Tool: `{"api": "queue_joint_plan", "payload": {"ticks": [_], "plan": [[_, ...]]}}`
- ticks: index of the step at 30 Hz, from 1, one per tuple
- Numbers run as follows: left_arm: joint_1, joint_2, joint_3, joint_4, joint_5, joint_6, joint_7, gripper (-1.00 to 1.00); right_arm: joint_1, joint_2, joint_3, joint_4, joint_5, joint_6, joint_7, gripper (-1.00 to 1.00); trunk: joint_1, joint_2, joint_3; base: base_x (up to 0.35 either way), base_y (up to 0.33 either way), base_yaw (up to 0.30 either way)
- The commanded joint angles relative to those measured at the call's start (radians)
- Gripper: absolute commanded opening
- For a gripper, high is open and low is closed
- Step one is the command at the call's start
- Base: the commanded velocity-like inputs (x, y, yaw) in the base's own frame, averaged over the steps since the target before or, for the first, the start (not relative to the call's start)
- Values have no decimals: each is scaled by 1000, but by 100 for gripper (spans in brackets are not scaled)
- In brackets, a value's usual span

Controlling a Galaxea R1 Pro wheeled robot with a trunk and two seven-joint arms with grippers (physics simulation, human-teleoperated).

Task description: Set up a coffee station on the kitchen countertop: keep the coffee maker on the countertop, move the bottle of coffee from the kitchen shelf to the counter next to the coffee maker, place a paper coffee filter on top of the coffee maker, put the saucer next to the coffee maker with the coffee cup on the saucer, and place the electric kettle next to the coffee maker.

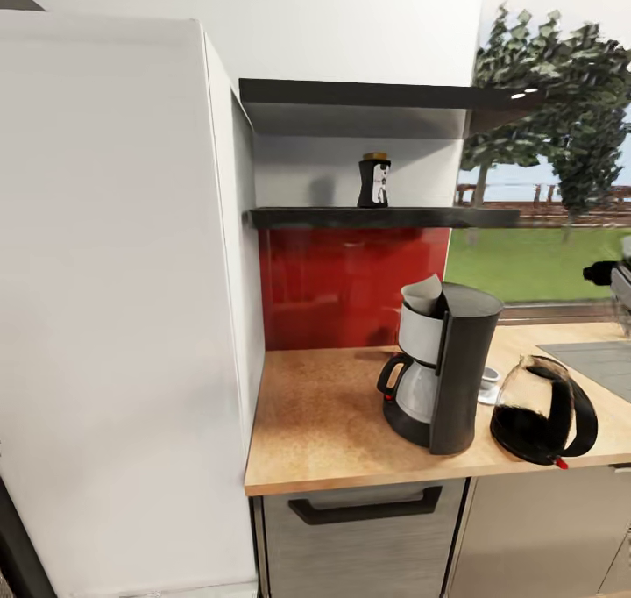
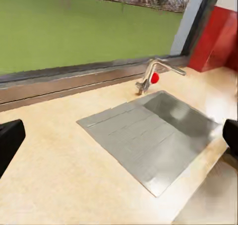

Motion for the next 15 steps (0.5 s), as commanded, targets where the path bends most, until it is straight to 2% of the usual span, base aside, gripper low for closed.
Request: {"api": "queue_joint_plan", "payload": {"ticks": [1,3,5,7,9,11,15], "plan": [[1,3,-2,-1,-4,-2,2,100,6,-161,1,152,21,-9,-1,100,-6,-1,0,-319,0,0],[1,5,-5,-1,-8,0,2,100,37,-211,1,165,33,-9,-2,100,-6,-1,0,-326,0,0],[1,5,-7,-1,-11,2,2,100,104,-230,1,170,39,-4,-3,100,-6,-1,0,-331,0,0],[1,6,-8,-1,-12,3,2,100,159,-224,2,172,41,0,-4,100,-6,-1,0,-332,0,0],[1,6,-8,-1,-13,4,2,100,222,-201,2,173,42,5,-19,100,-6,-1,0,-333,0,0],[1,6,-8,-1,-13,4,2,100,258,-193,2,174,42,6,-37,100,-6,-1,0,-333,0,0],[1,5,-8,0,-13,3,2,100,337,-190,3,174,41,2,-56,100,-6,-1,0,-333,0,0]]}}
